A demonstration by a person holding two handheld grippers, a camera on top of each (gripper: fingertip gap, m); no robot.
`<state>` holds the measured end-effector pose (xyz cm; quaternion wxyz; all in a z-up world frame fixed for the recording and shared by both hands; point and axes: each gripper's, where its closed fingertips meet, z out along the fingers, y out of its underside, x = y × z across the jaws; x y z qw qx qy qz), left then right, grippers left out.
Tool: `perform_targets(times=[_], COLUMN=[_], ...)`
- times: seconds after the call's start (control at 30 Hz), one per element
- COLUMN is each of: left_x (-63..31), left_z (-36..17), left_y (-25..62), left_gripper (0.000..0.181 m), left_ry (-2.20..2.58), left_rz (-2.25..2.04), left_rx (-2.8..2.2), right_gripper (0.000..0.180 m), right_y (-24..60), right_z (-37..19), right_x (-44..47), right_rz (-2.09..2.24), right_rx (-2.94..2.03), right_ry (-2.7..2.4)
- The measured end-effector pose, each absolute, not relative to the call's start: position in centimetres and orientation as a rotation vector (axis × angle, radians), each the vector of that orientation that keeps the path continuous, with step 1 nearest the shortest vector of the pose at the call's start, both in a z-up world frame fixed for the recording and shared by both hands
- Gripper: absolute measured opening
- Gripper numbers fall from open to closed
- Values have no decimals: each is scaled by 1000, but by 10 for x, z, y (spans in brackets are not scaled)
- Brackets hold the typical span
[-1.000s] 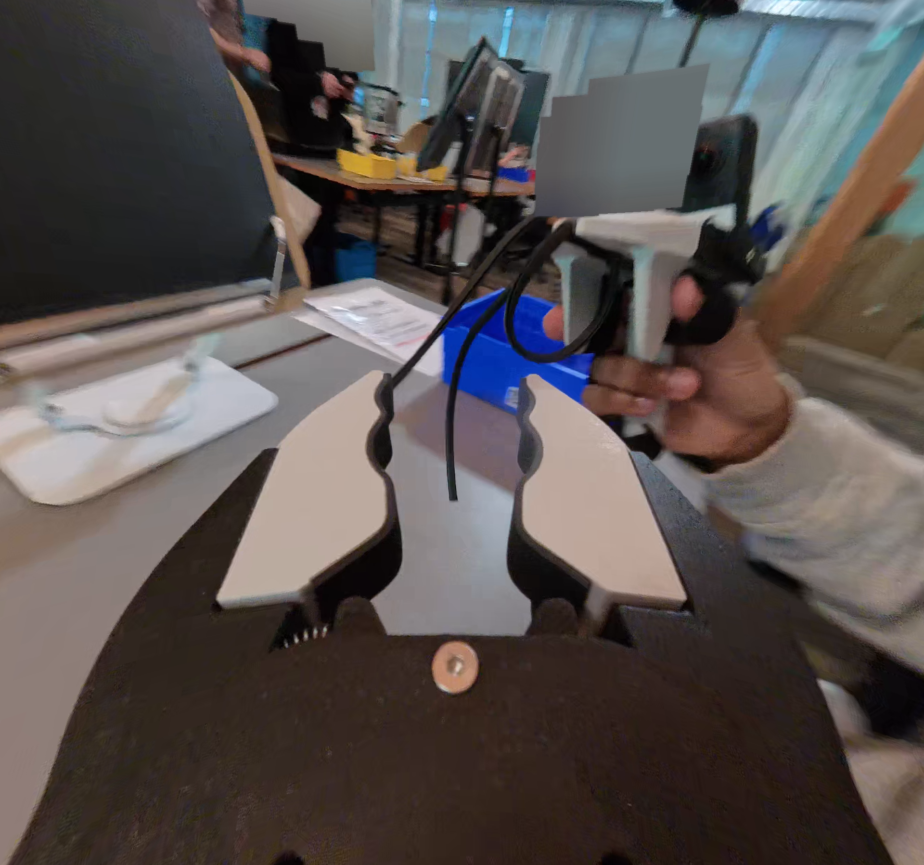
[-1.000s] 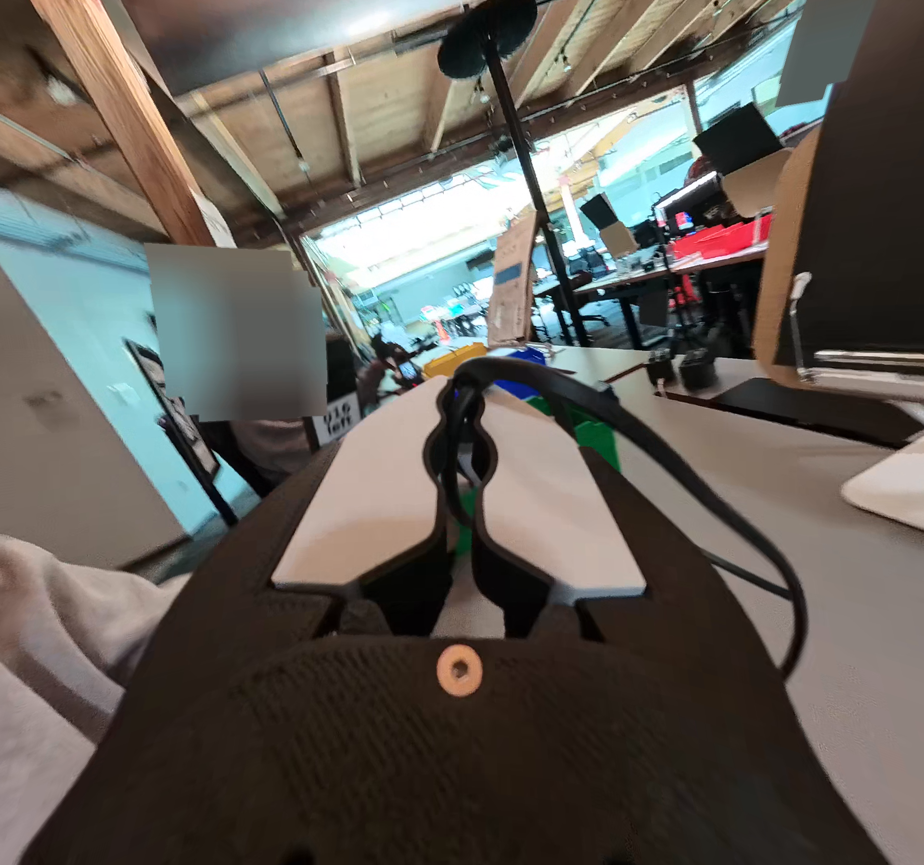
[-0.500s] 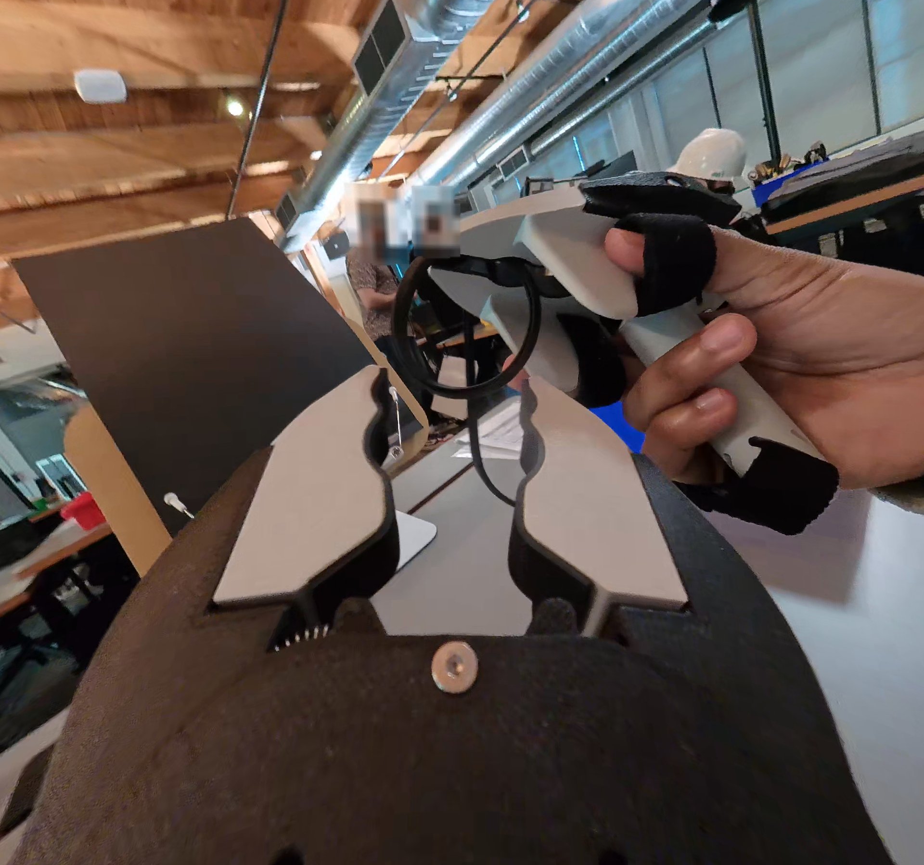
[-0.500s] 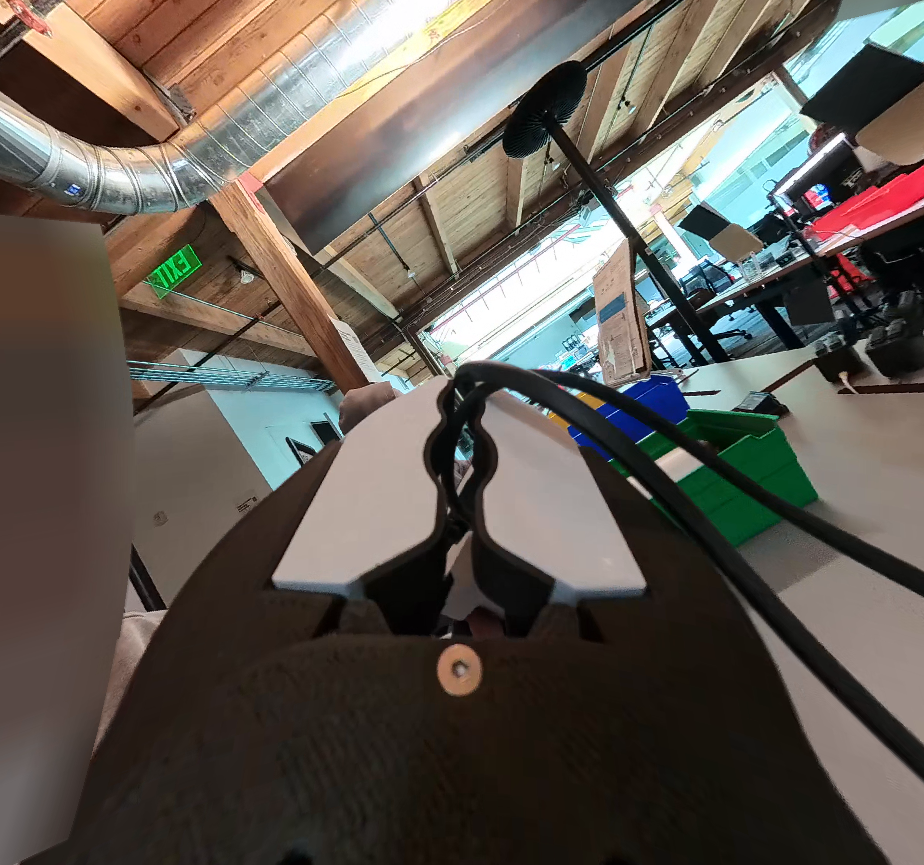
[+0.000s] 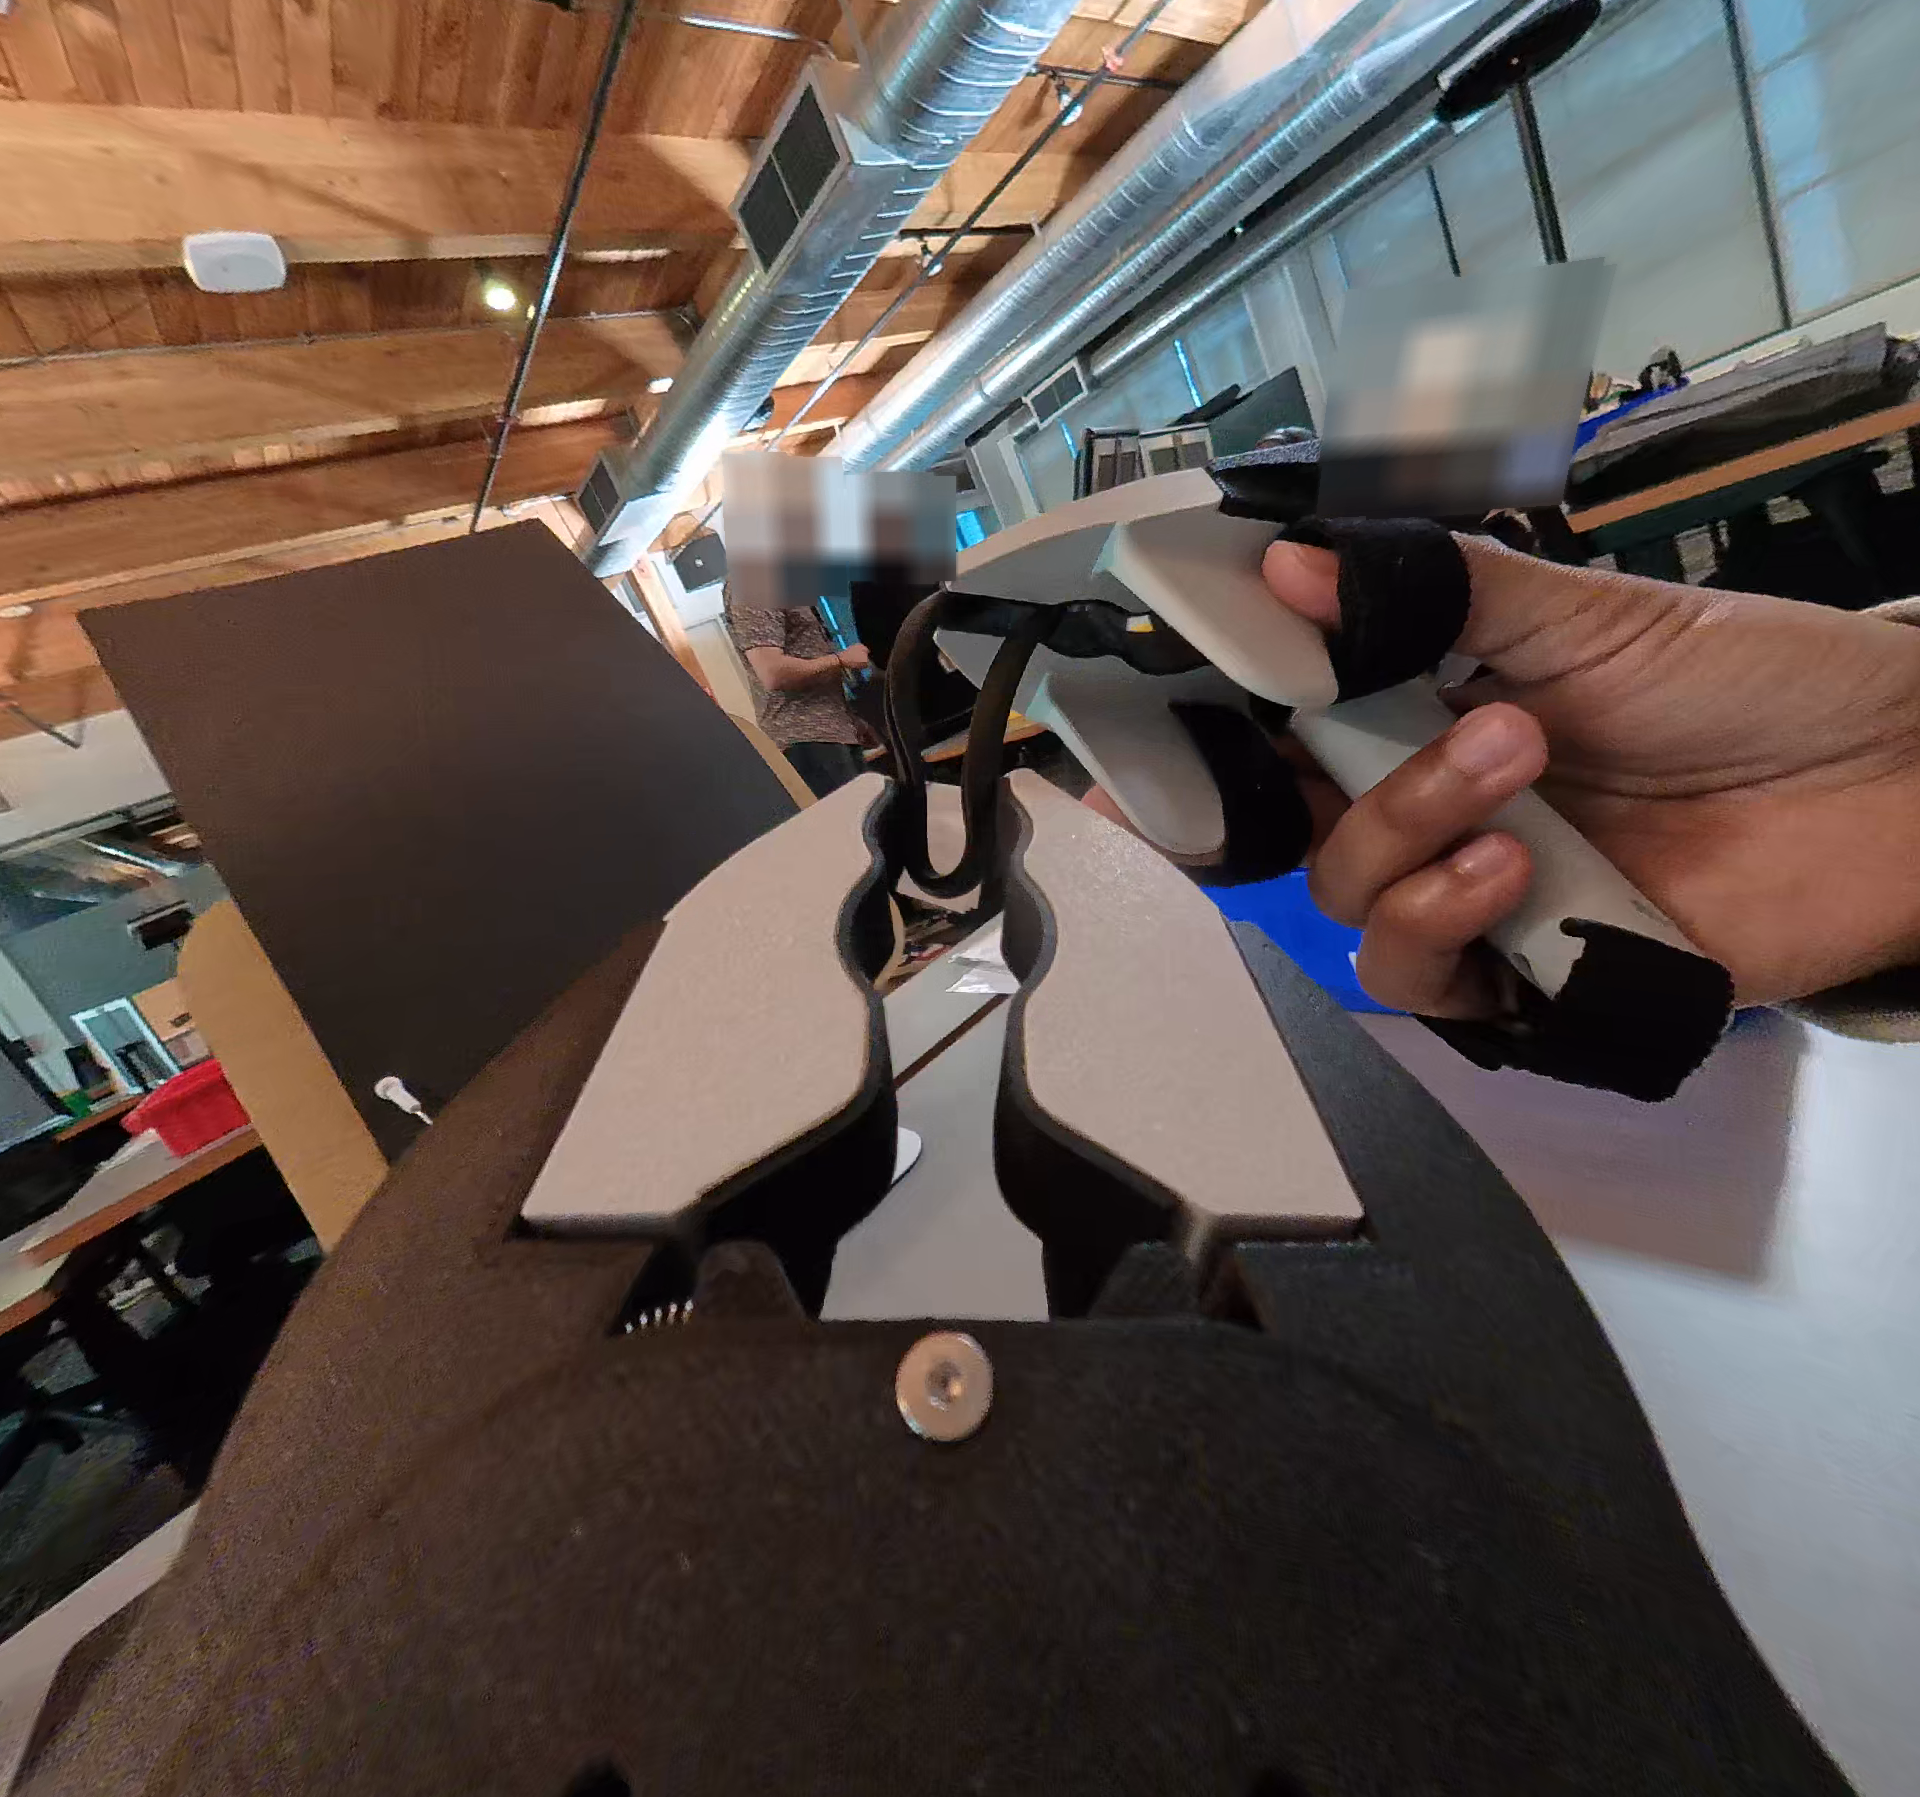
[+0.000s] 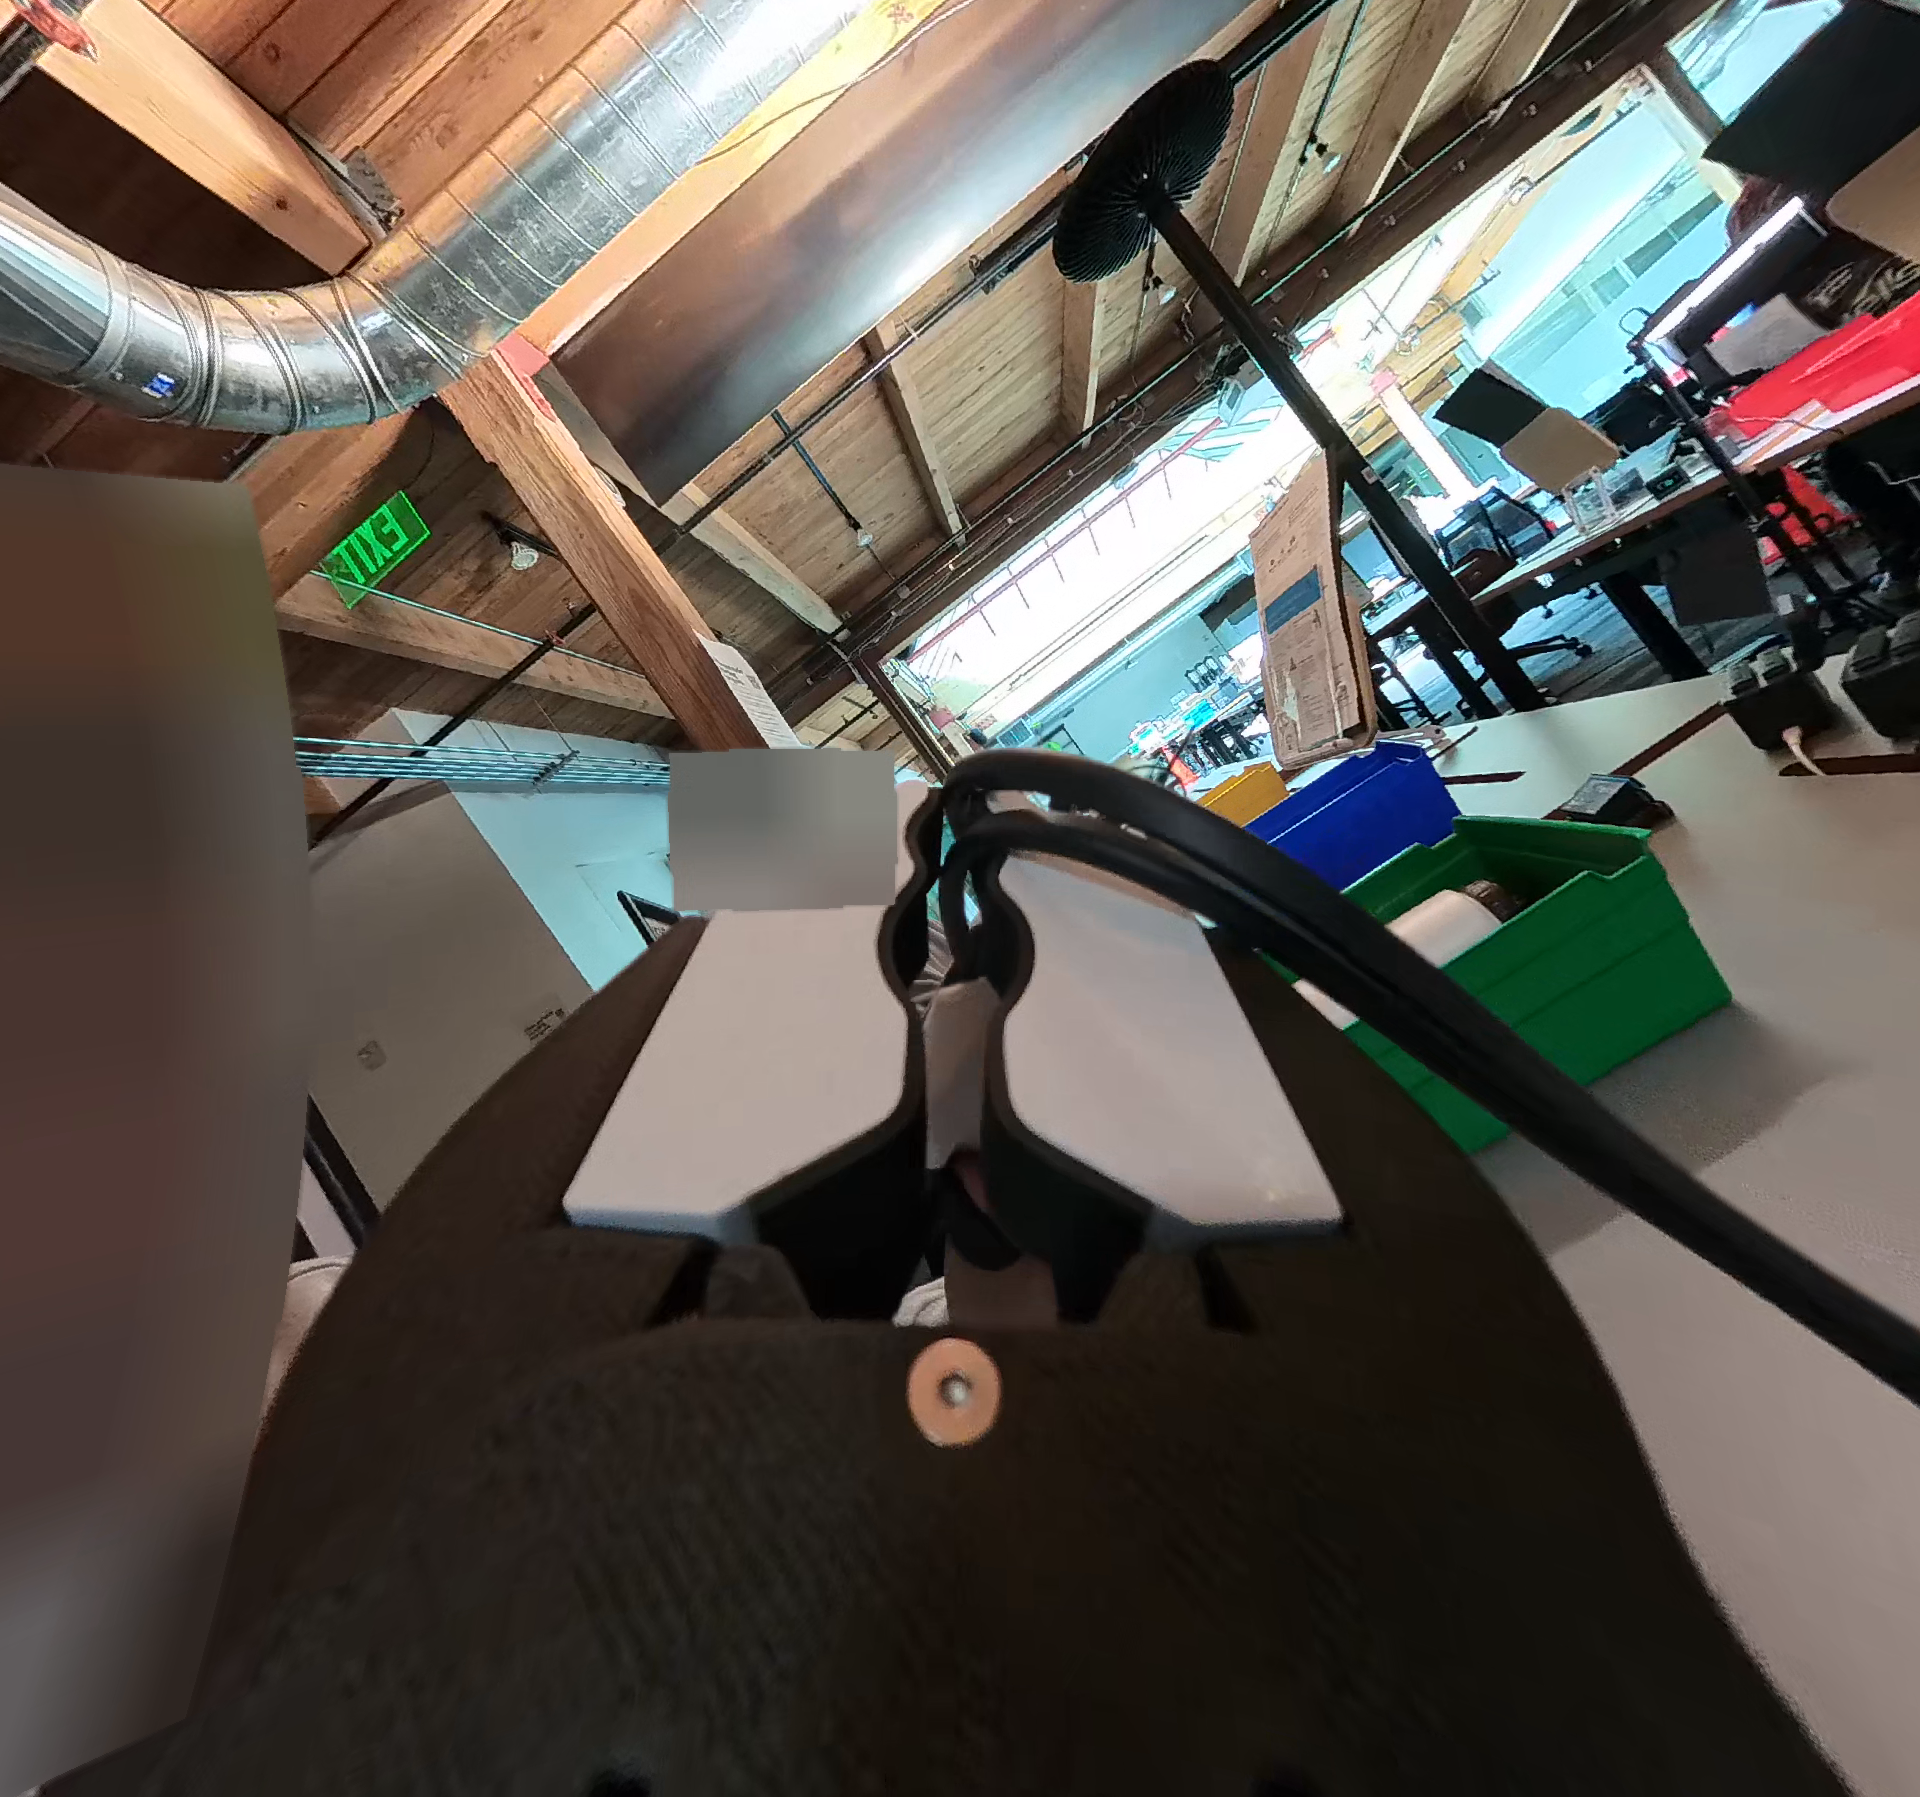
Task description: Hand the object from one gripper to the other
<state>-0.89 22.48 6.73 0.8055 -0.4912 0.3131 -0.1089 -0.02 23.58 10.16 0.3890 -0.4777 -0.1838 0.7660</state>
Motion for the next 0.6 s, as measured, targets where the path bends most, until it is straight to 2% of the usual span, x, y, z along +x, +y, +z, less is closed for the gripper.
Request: perform_targets(times=[0.13, 0.23, 0.6], left_x=[-12, -23, -75], left_z=[71, 82, 104], left_y=[226, 225, 240], left_gripper=[12, 5, 3], left_ry=[678, 648, 498], left_rz=[-270, -286, -457], left_rx=[-1074, -1083, -1189], right_gripper=[10, 24, 24], right_y=[239, 239, 236], right_z=[93, 81, 61], right_x=[-5, -14, -29], right_rz=[1952, 1954, 1917], right_rx=[-1253, -1316, -1436], right_ry=[-485, -527, -653])
